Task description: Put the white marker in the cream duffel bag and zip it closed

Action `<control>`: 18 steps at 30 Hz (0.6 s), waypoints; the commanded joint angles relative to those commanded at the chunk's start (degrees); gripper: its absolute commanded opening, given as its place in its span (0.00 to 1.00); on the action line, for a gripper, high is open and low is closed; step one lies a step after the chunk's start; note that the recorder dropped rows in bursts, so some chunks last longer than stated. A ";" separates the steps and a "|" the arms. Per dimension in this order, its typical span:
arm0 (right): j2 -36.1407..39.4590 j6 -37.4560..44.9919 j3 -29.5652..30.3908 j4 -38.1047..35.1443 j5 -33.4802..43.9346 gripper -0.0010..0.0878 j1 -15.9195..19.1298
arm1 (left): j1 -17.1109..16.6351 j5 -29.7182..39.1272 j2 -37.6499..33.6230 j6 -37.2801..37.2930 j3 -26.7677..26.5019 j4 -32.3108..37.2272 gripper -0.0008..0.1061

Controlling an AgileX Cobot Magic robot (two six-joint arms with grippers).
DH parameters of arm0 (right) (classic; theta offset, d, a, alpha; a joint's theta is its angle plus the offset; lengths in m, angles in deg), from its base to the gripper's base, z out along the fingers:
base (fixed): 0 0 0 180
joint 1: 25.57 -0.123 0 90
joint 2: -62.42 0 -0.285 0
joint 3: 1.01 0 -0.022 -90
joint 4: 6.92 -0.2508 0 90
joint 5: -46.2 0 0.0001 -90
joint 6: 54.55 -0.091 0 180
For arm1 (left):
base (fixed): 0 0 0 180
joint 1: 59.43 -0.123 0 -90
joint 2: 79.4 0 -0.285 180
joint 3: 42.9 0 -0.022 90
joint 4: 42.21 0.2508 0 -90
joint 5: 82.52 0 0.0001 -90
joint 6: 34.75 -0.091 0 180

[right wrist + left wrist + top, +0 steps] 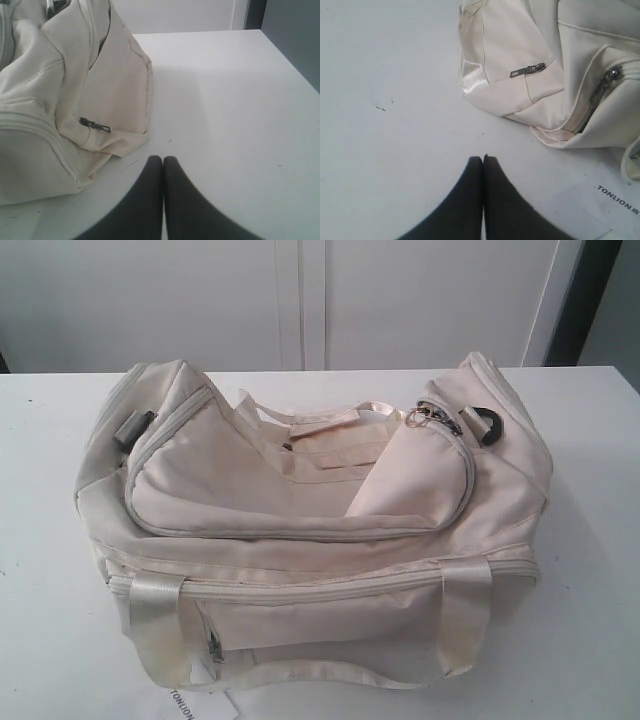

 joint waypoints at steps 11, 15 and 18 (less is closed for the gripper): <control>0.00 0.00 0.00 0.00 0.00 0.01 0.00 | 0.00 0.00 0.00 -4.46 0.00 0.47 0.01; 0.00 0.00 0.00 0.00 0.00 0.01 0.00 | 0.00 0.00 0.00 -4.46 0.00 0.47 0.01; 0.00 0.00 0.00 0.00 0.00 0.01 0.00 | 0.00 0.00 0.00 -4.46 0.00 0.47 0.01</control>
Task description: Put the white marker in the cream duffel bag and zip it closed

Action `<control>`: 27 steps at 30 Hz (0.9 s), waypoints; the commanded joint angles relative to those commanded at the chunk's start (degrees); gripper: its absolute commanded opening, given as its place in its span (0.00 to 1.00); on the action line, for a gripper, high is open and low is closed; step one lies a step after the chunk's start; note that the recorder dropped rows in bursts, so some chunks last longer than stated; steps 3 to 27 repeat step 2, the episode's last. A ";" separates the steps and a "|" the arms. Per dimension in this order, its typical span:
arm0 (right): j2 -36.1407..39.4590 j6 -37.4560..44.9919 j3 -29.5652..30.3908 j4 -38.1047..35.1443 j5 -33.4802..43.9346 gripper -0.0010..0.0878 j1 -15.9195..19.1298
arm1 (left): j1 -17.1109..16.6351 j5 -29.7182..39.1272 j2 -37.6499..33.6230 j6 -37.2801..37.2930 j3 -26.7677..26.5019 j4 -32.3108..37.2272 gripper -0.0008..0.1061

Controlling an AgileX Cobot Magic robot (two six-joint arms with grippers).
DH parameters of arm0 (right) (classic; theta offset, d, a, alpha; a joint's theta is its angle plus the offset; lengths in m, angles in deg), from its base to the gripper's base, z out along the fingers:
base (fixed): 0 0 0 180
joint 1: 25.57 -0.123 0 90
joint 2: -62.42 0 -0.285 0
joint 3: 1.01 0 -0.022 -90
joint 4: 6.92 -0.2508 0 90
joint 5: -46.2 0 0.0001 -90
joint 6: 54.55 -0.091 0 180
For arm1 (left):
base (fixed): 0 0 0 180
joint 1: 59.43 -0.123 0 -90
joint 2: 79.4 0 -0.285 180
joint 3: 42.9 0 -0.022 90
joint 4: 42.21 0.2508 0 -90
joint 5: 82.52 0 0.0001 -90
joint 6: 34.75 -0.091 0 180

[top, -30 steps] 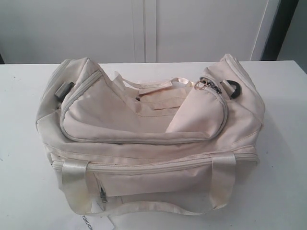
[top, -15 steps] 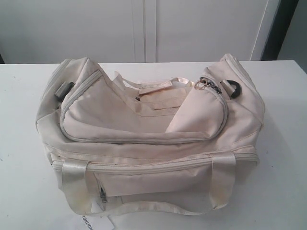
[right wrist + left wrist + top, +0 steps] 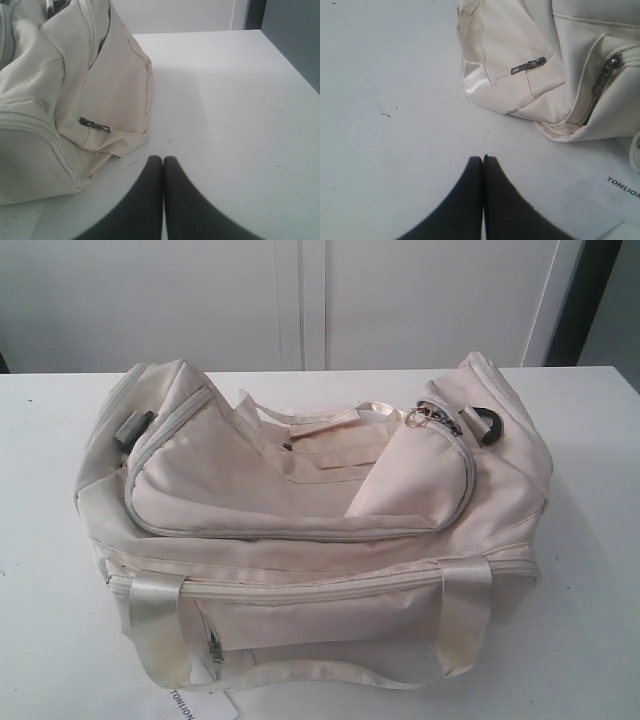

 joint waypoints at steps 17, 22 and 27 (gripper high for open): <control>0.00 0.00 0.00 0.00 0.00 0.01 0.00 | 0.00 -0.10 0.00 0.01 0.00 0.00 0.01; 0.00 0.00 0.00 0.00 0.00 0.01 0.00 | 0.00 -0.10 0.00 0.01 0.00 0.00 0.01; 0.00 0.00 0.00 0.00 0.00 0.01 0.00 | 0.00 -0.10 0.00 0.01 0.00 0.00 0.01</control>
